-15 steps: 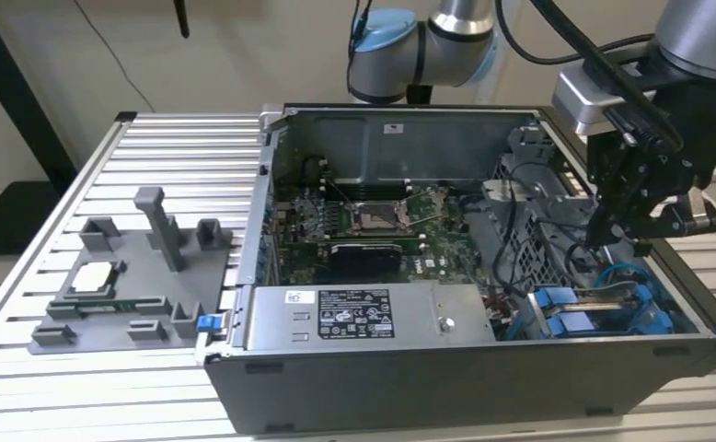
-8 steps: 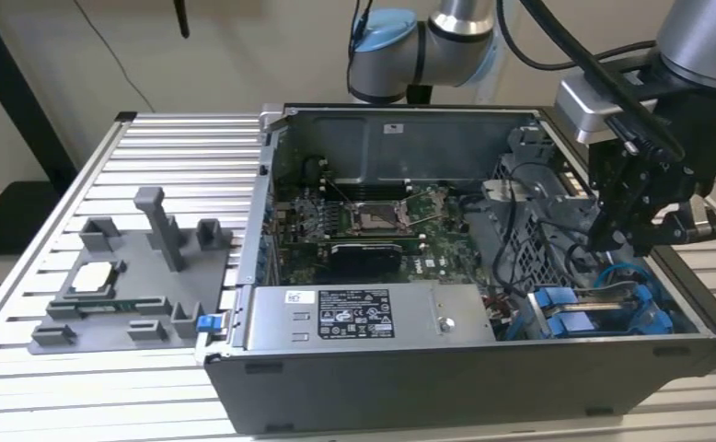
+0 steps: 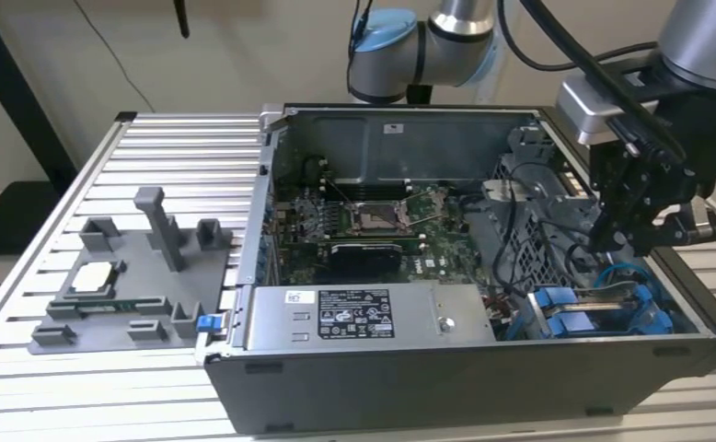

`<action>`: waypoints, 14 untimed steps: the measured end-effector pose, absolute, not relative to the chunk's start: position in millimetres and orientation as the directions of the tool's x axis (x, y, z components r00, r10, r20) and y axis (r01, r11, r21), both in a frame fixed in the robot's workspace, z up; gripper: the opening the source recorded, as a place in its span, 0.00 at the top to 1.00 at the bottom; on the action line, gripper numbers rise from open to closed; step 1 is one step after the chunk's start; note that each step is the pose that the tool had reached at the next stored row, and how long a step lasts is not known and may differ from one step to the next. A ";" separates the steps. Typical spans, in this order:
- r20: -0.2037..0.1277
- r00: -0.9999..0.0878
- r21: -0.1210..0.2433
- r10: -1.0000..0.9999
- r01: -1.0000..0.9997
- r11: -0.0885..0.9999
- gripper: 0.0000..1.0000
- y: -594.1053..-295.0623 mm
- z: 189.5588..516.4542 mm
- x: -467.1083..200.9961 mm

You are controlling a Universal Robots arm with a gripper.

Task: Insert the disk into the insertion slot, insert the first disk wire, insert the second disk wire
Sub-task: 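Insert the first disk wire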

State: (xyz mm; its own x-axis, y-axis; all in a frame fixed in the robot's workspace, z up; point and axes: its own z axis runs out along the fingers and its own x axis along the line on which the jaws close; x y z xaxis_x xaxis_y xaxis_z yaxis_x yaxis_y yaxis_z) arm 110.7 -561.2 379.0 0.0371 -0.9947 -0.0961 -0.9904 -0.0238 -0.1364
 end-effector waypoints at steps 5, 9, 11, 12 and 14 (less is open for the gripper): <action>-0.096 0.037 -0.133 -0.995 -0.991 -0.024 1.00 -564.2 377.1 114.6; -0.096 0.036 -0.124 -0.995 -0.992 -0.024 1.00 -566.5 375.1 119.4; -0.097 0.035 -0.120 -0.995 -0.992 -0.024 1.00 -567.5 374.1 121.9; -0.097 0.035 -0.118 -0.995 -0.993 -0.024 1.00 -568.1 373.5 123.3; -0.097 0.035 -0.112 -0.995 -0.993 -0.024 1.00 -569.2 372.5 125.9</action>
